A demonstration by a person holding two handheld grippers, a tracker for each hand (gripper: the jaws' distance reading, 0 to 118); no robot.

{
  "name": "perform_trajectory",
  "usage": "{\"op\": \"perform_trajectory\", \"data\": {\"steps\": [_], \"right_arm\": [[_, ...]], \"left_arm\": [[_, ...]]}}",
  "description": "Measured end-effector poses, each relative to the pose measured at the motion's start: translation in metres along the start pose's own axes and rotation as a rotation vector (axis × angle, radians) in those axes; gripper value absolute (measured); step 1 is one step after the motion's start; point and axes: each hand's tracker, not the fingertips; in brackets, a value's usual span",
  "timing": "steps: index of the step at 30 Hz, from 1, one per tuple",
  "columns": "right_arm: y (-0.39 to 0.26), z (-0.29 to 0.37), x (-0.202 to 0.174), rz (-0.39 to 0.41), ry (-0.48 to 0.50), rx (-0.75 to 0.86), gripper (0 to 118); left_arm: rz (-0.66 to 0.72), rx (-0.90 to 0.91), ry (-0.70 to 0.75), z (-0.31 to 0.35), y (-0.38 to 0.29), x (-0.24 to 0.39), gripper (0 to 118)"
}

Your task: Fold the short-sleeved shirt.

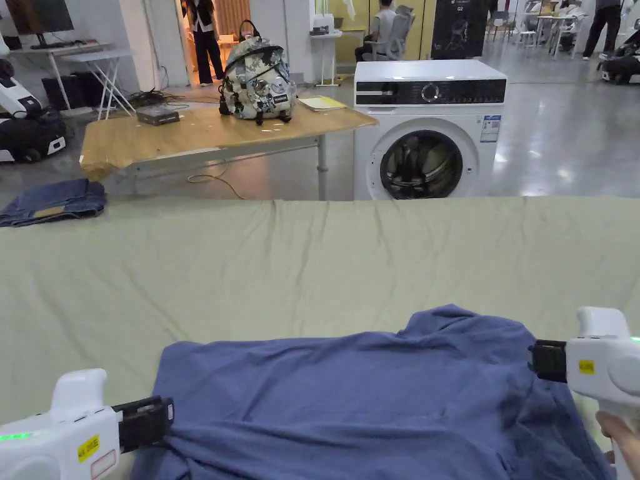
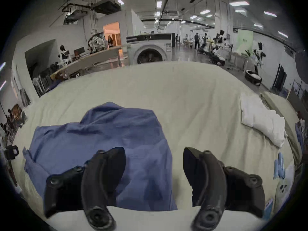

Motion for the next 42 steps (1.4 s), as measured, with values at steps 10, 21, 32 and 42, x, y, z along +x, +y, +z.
{"op": "perform_trajectory", "data": {"steps": [10,21,32,42], "right_arm": [[-0.102,0.210,0.001,-0.010,0.165,0.304,57],[-0.195,0.284,-0.048,0.060,0.084,0.251,0],[-0.197,0.271,-0.036,-0.037,0.145,0.211,0],[-0.215,0.263,0.008,-0.103,0.052,0.129,0]], "left_arm": [[-0.162,0.318,-0.087,0.196,-0.039,0.082,84],[-0.036,0.218,-0.065,0.238,-0.086,0.115,0],[0.139,-0.107,-0.059,0.057,-0.057,0.013,82],[-0.032,-0.259,0.087,-0.028,-0.051,0.025,6]]}}
